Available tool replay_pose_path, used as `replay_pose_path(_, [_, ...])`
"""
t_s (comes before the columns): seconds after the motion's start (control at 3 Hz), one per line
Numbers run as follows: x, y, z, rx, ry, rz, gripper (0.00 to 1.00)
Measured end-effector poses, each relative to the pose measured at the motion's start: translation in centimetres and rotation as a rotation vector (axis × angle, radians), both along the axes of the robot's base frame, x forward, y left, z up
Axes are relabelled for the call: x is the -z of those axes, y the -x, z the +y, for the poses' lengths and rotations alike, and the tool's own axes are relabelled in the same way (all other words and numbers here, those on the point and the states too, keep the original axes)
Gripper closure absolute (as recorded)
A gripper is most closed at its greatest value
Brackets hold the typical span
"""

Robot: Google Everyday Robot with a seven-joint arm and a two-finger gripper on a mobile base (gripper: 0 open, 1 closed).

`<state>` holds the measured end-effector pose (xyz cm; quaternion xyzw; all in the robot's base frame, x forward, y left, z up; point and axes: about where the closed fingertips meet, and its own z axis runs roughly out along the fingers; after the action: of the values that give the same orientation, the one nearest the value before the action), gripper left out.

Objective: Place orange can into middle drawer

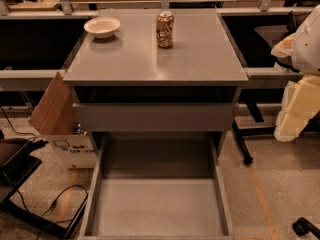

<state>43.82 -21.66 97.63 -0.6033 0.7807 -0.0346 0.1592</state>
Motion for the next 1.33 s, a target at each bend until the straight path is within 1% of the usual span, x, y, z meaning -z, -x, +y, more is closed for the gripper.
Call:
replay_pose_path(0.33, [0.0, 0.0, 0.0, 0.000, 0.000, 0.000, 0.00])
replay_pose_path(0.67, [-0.6, -4.4, 0.5, -0.035, -0.073, -0.034, 0.00])
replay_pose_path(1.0, [-1.4, -11.0, 1.9, -0.073, -0.184, -0.100, 0.00])
replay_pose_path(1.33, [-3.2, -17.7, 4.0, -0.058, -0.295, -0.192, 0.00])
